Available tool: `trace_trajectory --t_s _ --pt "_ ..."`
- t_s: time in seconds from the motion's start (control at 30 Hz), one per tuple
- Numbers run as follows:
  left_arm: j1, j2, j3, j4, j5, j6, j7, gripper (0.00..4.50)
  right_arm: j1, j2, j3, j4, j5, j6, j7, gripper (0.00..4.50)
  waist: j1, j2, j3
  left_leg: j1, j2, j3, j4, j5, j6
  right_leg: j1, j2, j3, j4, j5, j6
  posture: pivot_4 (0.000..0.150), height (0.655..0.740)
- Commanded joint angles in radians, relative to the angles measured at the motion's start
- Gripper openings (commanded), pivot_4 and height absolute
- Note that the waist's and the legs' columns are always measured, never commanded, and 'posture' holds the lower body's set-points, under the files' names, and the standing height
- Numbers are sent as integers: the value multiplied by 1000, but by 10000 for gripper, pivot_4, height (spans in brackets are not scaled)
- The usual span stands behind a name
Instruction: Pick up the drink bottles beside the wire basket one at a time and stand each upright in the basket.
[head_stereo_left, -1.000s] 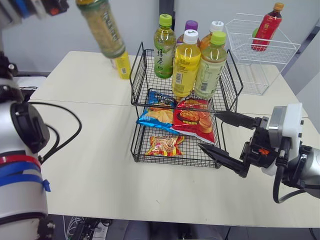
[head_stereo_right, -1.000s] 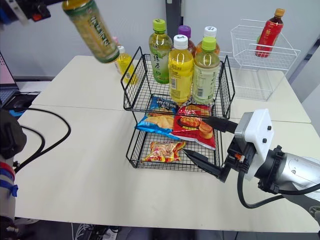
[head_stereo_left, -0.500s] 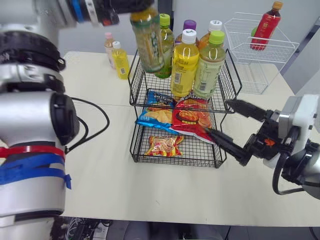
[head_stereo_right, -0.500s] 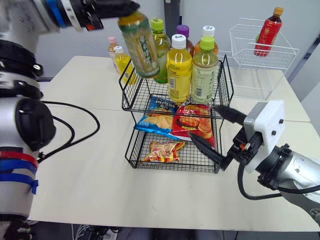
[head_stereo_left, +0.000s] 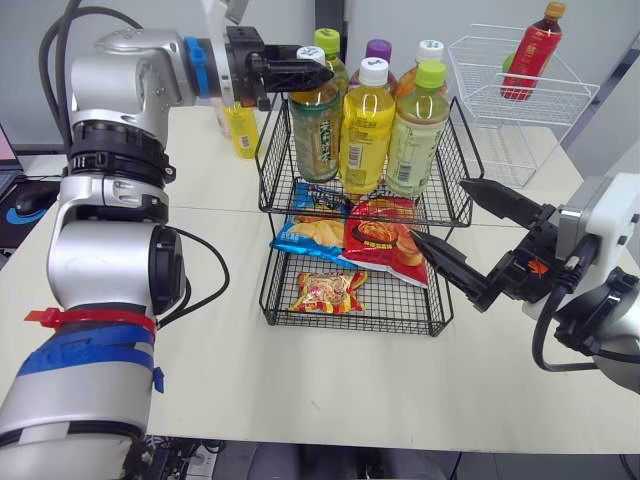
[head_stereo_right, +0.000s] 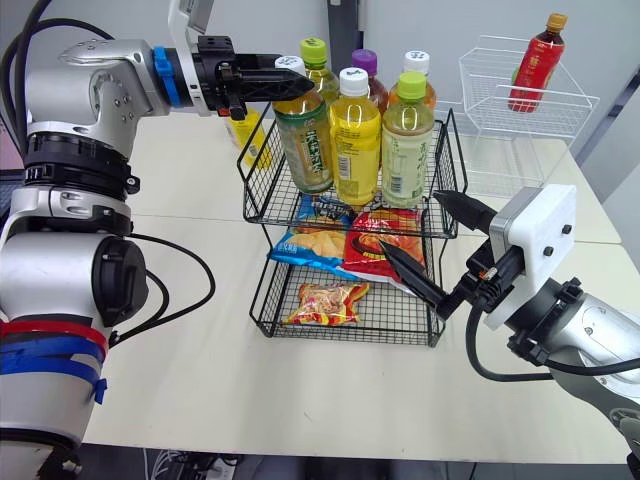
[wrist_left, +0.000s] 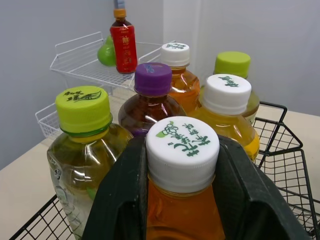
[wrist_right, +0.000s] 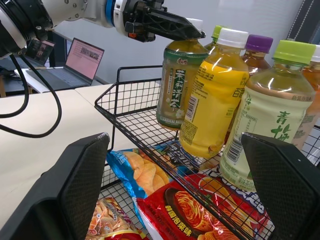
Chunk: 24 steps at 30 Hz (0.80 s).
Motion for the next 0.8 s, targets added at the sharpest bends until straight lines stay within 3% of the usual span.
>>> trace_trajectory --t_s 0.03,0.2,0.23,0.5,0.8 --pt "-13 5 -3 2 13 -40 -7 13524 -12 1 1 -18 -12 -20 0 45000 0 0 0 0 0 0 0 0 0 0 0 0 0 0 0 1500 7400" --pt "-15 14 -2 30 20 -47 -29 13524 -18 8 18 -17 -21 -22 -1 45000 0 0 0 0 0 0 0 0 0 0 0 0 0 0 0 1500 7400" --pt "-16 18 -2 30 19 -47 -37 20770 -18 9 20 -17 -23 -22 -1 45000 0 0 0 1 0 0 0 0 0 0 0 0 0 0 0 1500 7400" --pt "-25 79 13 18 14 -38 -87 43346 -30 14 25 -2 -39 -25 24 45000 -1 0 0 0 0 0 0 0 0 0 0 0 0 0 0 1500 7400" --pt "5 177 23 -71 -6 0 -133 44385 -81 7 -1 44 -34 -31 73 45000 -1 0 0 0 0 0 0 0 0 0 0 0 0 0 0 1500 7400"
